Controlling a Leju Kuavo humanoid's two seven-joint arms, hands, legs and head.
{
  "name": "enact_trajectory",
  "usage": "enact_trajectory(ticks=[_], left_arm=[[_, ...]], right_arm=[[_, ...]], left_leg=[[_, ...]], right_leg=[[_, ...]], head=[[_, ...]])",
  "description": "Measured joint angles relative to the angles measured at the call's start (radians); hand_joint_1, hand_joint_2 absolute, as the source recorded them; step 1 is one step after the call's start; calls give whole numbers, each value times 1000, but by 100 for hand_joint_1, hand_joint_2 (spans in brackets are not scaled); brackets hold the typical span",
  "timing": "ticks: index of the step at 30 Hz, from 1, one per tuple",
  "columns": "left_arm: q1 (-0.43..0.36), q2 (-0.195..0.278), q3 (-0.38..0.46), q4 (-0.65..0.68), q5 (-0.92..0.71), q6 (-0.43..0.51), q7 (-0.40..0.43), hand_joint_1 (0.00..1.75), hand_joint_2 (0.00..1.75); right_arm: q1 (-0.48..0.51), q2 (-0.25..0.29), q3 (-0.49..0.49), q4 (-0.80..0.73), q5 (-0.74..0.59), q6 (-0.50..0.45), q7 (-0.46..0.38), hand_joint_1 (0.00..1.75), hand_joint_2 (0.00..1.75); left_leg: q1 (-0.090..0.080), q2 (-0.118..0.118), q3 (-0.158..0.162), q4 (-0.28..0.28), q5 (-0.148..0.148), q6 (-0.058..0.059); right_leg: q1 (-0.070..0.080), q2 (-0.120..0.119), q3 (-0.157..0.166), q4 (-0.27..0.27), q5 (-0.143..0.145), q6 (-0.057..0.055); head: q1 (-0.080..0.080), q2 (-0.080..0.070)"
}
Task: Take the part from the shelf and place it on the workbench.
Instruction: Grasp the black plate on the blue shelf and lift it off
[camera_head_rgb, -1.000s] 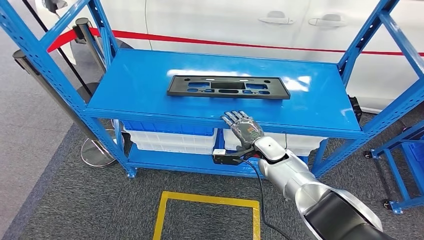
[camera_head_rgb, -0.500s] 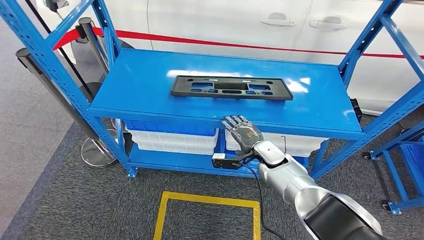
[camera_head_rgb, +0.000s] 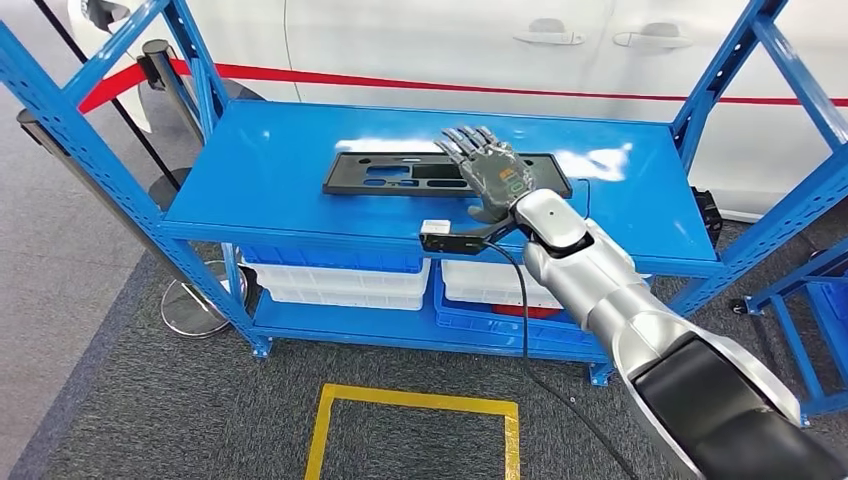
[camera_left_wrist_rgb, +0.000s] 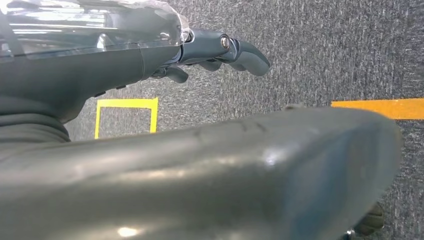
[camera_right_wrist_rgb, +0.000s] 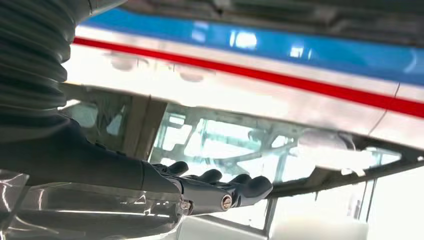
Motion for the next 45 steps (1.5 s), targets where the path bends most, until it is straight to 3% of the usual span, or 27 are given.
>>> enact_trajectory(ticks=[16, 20, 23, 25, 28, 29, 30, 31, 32, 33, 35, 37, 40, 41, 43, 44, 45], left_arm=[[1, 0, 6, 0, 46, -18, -8, 0, 0], [1, 1, 29, 0, 88, -40, -27, 0, 0], [2, 0, 50, 0, 109, -42, -37, 0, 0], [2, 0, 58, 0, 114, -42, -39, 0, 0], [2, -1, 66, 0, 115, -42, -41, 0, 0], [3, 0, 69, 0, 113, -42, -41, 0, 0], [4, 0, 71, 0, 111, -42, -42, 0, 0], [6, -1, 72, 0, 108, -42, -43, 0, 0], [6, -1, 73, 0, 106, -42, -43, 0, 0], [6, -1, 74, 0, 103, -43, -44, 0, 0], [5, 0, 74, 0, 99, -44, -45, 0, 0], [5, 0, 73, 0, 97, -45, -45, 0, 0], [5, 0, 73, 0, 96, -45, -45, 0, 0], [4, 1, 73, 0, 96, -45, -45, 0, 0], [4, 1, 73, 0, 96, -45, -45, 0, 0], [4, 1, 73, 0, 96, -45, -44, 0, 0], [6, 1, 73, 0, 95, -45, -43, 0, 0]], right_arm=[[-26, 12, 9, 61, -25, -38, -30, 0, 175], [-15, 13, 12, 74, -25, -36, -26, 0, 175], [-9, 12, 15, 81, -26, -35, -25, 0, 175], [-7, 12, 16, 85, -27, -35, -24, 0, 175], [-1, 10, 17, 92, -28, -34, -24, 0, 175], [4, 8, 17, 94, -28, -34, -24, 0, 175], [8, 7, 18, 97, -28, -34, -24, 0, 175], [12, 5, 19, 99, -28, -35, -23, 0, 175], [14, 4, 19, 100, -28, -36, -22, 0, 175], [15, 2, 20, 101, -28, -39, -21, 0, 175], [16, -1, 21, 101, -27, -43, -19, 0, 175], [20, -4, 22, 100, -27, -42, -18, 0, 175], [18, -10, 23, 98, -28, -37, -19, 0, 175], [16, -11, 23, 97, -29, -36, -19, 0, 175], [16, -11, 23, 96, -29, -36, -18, 0, 175], [21, -11, 24, 96, -29, -37, -17, 0, 175], [26, -11, 24, 96, -29, -38, -16, 0, 175]], left_leg=[[1, -1, 0, 0, 1, -4], [-6, -1, -2, 5, -3, 6], [-2, 0, 4, -8, 2, 15], [4, 1, 16, -19, 7, 22], [6, 2, 20, -21, 7, 26], [7, 1, 20, -21, 5, 25], [8, 0, 22, -21, 4, 23], [10, -1, 25, -19, 1, 20], [11, -2, 29, -18, -3, 15], [13, -3, 33, -16, -8, 10], [14, -3, 35, -14, -15, -1], [13, -2, 38, -11, -18, -15], [14, -1, 30, 29, -39, -31], [15, 0, 7, 74, -59, -34], [18, 0, -67, 204, -107, -39], [19, 0, -103, 256, -121, -41], [20, 1, -126, 277, -115, -43]], right_leg=[[1, -2, 1, 0, 0, -1], [-7, -3, 3, -5, 3, 7], [-6, -2, 5, 5, 9, 16], [-7, -1, -9, 41, -17, 24], [-14, -2, -90, 205, -102, 35], [-18, -2, -114, 249, -115, 38], [-21, -2, -123, 261, -110, 41], [-24, -2, -113, 233, -86, 43], [-26, -3, -85, 170, -48, 44], [-27, -3, -52, 99, -16, 43], [-22, -4, -11, 4, 8, 31], [-16, -4, -6, -11, 1, 13], [-21, -4, 17, -17, 2, -9], [-22, -4, 24, -19, -2, -14], [-21, -3, 34, -19, -12, -21], [-19, -3, 40, -18, -17, -22], [-19, -2, 47, -18, -23, -21]], head=[[0, 0], [0, 0], [0, 0], [0, 0], [0, 0], [0, 0], [0, 0], [0, 0], [0, 0], [0, 0], [0, 0], [0, 0], [0, 0], [0, 0], [0, 0], [0, 0], [0, 0]])
